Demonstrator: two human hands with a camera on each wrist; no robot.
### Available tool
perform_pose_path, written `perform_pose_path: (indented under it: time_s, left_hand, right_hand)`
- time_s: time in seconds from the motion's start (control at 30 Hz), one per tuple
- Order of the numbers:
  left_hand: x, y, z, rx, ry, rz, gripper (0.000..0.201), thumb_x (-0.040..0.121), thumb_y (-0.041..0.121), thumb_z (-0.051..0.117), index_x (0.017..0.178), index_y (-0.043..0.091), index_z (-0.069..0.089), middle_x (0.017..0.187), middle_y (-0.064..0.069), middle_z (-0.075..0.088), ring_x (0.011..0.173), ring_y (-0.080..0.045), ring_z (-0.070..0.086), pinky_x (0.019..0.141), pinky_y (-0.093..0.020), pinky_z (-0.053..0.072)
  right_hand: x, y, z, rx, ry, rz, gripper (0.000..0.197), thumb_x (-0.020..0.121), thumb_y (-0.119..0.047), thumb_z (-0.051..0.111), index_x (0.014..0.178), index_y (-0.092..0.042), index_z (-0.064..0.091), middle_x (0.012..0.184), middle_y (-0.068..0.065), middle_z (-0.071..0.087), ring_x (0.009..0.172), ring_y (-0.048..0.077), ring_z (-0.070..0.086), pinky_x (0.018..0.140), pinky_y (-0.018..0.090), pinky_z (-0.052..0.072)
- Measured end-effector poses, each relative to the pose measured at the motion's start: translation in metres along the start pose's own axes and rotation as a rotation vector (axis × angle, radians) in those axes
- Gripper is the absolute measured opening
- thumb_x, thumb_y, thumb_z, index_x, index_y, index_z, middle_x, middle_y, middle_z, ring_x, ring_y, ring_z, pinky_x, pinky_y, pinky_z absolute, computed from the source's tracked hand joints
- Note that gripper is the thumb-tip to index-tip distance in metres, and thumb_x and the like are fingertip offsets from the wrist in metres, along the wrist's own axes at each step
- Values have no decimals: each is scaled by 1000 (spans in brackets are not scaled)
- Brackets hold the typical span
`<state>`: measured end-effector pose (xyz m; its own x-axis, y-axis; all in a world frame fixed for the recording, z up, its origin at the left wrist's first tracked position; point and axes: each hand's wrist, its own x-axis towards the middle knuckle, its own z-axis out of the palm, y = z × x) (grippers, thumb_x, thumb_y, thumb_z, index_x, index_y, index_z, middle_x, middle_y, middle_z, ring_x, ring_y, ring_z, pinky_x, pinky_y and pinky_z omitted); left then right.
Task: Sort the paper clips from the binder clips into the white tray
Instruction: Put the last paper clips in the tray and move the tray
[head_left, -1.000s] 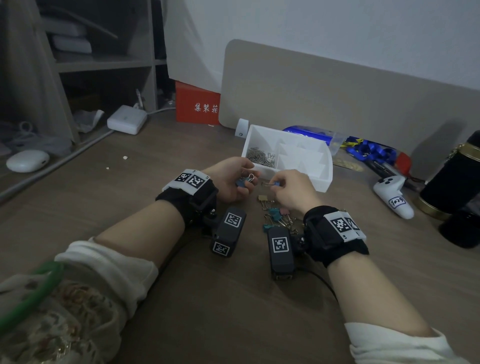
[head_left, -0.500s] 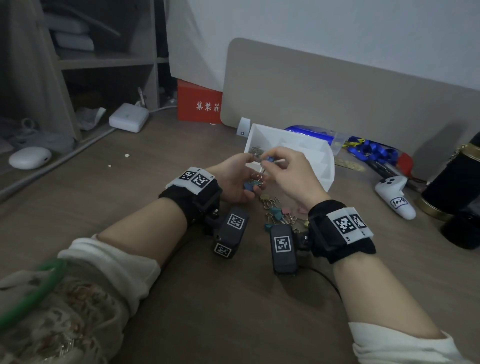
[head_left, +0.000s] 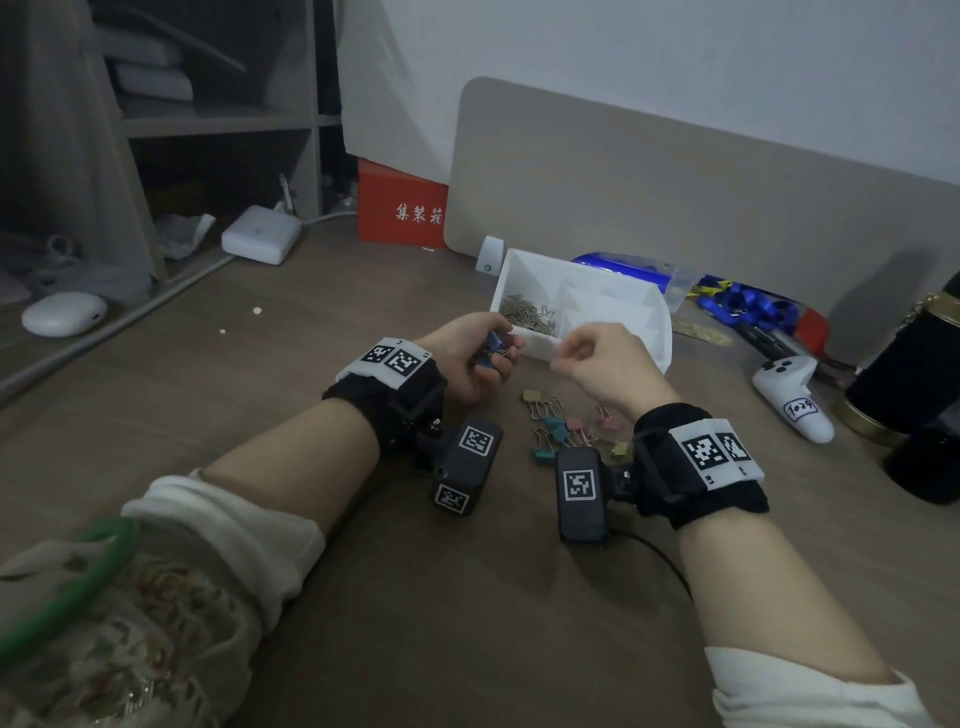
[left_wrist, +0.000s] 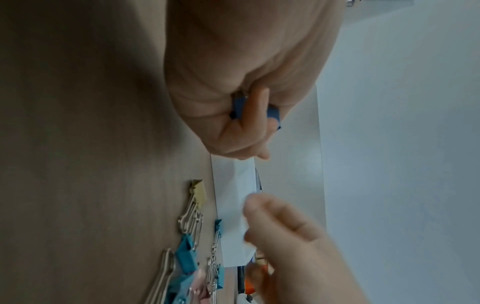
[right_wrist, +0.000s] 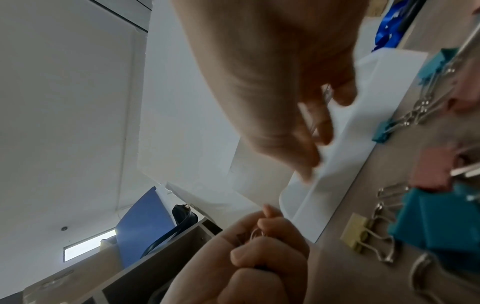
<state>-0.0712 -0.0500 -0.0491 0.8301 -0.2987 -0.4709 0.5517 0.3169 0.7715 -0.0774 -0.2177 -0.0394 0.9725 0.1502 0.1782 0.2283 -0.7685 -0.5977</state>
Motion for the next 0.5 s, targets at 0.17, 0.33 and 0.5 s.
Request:
perform_pose_path:
  time_s: [0.17,0.33,0.5]
  left_hand:
    - [0,-1,1,12,-3,8,30,95,22,39,68,12,47,52,3,44,32,-4,34,27,-11,18]
    - [0,-1,1,15,-8,14,31,95,22,38,68,11,47,57,2,42,32,-5,34,27,-11,18]
    - [-1,-1,1,9,-10,7,32,96,23,37,68,10,47,58,2,41,32,-5,34,28,-11,19]
  right_hand:
    - [-4,8,4,-176,-221,170,4,82,-14,71,82,-11,69,80,10,73,63,21,62,61,30,53]
    - [-1,2,9,-227,-219,206,8,79,-6,65,80,-6,73,76,10,73,71,23,65,68,31,53]
    - [0,1,15,-331,-264,208,12,80,-7,57,87,-3,66,85,12,72,75,25,64,69,30,51]
